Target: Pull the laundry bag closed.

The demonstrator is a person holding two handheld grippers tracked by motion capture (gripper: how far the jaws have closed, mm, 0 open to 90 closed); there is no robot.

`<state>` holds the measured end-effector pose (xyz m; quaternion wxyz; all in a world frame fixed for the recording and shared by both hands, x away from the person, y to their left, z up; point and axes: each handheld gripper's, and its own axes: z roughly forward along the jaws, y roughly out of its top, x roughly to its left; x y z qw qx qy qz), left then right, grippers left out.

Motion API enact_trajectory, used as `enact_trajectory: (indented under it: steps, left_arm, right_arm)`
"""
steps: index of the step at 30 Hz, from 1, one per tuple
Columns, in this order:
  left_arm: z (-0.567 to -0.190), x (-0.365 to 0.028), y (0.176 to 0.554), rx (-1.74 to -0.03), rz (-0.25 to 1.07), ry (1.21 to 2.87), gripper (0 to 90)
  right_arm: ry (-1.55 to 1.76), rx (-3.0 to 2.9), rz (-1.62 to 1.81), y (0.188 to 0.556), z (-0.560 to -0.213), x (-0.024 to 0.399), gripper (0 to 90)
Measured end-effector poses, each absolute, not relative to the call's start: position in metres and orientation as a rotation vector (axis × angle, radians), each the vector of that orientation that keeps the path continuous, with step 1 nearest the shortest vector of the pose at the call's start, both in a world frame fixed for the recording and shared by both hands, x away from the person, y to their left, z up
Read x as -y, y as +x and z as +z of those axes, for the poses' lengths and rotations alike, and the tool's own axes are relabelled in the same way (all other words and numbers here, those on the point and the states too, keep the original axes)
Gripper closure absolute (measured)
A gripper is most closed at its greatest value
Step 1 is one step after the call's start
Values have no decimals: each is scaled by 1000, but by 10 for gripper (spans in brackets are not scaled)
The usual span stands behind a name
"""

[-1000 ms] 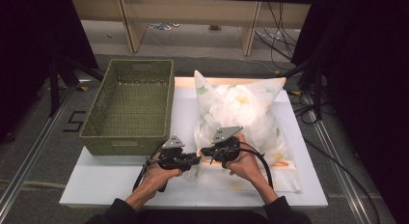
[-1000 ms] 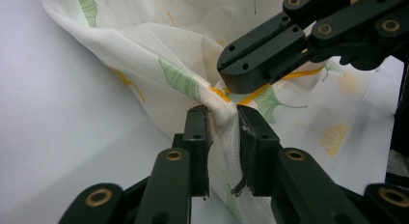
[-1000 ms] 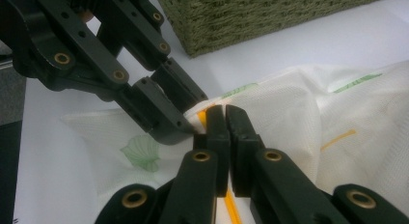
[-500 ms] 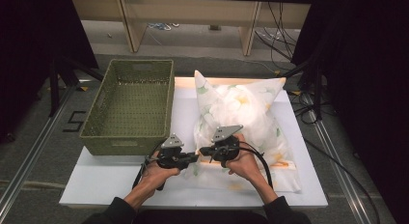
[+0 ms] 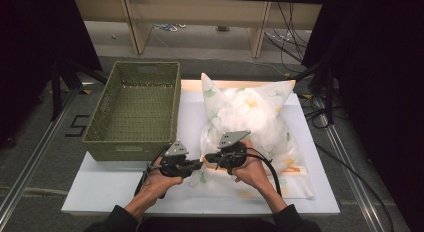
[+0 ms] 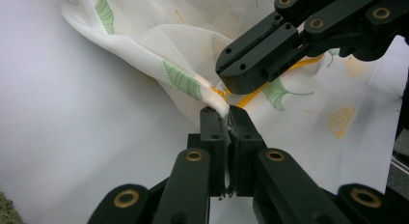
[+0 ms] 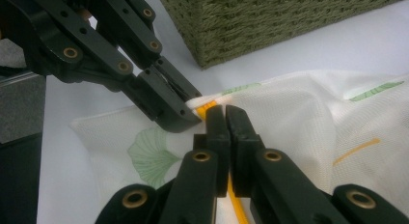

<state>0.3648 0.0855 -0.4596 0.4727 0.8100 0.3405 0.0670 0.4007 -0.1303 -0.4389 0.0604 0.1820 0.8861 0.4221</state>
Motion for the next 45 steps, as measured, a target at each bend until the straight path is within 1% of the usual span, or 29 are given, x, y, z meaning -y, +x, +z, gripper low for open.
enact_trajectory:
  steps: [8, 9, 16, 21, 30, 38, 45]
  left_arm:
    - [-457, -88, 358, -819, 187, 1995, 861]
    - [-457, -88, 357, -823, 214, 1992, 862]
    - [-456, -88, 355, -822, 219, 1988, 862]
    - [-456, -87, 354, -799, 245, 2019, 862]
    - [-453, -87, 350, -797, 238, 1998, 863]
    - [-454, -87, 349, -796, 234, 1994, 863]
    - [-454, -91, 348, -803, 235, 1992, 863]
  right_arm:
    - [563, -2684, 1272, 396, -437, 129, 900]
    - [565, -2683, 1274, 395, -437, 129, 900]
    - [599, -2681, 1266, 393, -438, 129, 900]
    - [583, -2689, 1262, 395, -439, 129, 900]
    - [604, -2684, 1288, 391, -437, 133, 900]
    - [674, -2663, 1237, 390, -443, 145, 900]
    - [741, -2639, 1195, 391, -450, 164, 900]
